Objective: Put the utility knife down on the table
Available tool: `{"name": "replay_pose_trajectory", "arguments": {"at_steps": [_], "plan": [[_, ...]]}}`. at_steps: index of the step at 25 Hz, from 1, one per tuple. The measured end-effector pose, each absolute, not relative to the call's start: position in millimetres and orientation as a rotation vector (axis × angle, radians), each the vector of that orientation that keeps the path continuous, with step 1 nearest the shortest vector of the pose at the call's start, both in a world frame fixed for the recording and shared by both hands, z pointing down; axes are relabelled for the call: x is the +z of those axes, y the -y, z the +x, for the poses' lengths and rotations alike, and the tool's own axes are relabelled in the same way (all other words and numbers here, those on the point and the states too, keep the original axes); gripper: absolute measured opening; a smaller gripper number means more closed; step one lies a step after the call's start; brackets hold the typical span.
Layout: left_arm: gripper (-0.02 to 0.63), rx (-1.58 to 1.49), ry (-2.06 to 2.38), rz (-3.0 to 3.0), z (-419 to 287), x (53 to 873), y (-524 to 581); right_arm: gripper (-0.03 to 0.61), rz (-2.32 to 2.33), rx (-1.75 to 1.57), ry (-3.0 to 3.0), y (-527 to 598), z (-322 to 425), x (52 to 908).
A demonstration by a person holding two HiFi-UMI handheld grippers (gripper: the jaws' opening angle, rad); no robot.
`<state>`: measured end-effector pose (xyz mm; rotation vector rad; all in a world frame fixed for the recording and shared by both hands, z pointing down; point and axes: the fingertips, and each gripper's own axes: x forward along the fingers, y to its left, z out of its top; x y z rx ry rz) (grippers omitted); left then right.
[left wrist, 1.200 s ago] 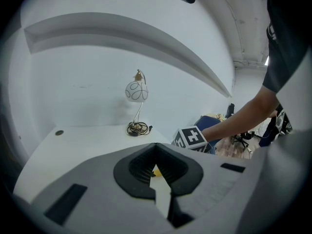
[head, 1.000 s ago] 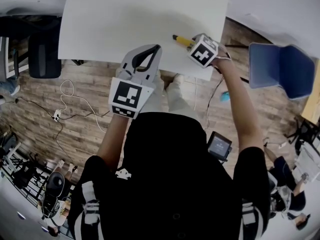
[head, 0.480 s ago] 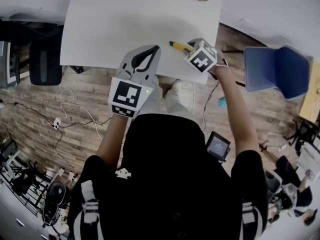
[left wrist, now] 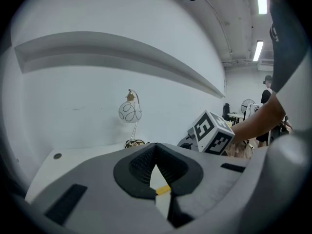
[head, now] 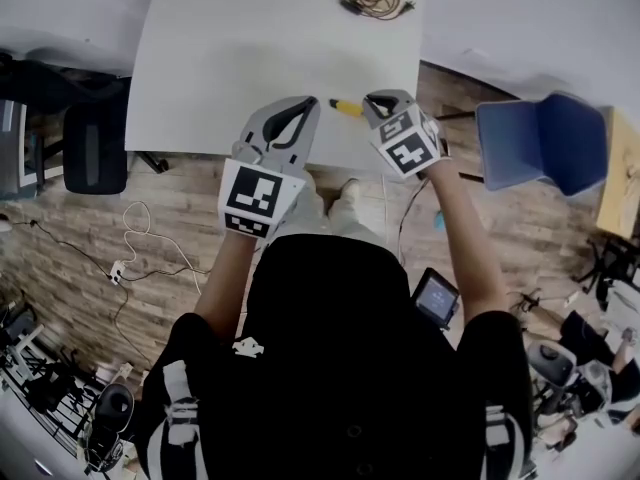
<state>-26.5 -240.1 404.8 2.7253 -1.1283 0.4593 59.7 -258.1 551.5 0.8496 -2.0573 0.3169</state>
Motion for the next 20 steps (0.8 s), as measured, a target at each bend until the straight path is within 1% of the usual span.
{"name": "replay_pose_trajectory", "arguments": {"at_steps": [12, 20], "plan": [[0.017, 0.377, 1.157, 2.824, -12.7, 363.5, 235.7, 0.034, 1.275, 0.228, 2.272, 260.8, 73.2, 418.0], [0.017, 0.308, 1.216, 2.914, -12.6, 318.9, 238.5, 0.034, 1.434, 0.114, 2.387, 249.9, 76.4, 346.1]]}}
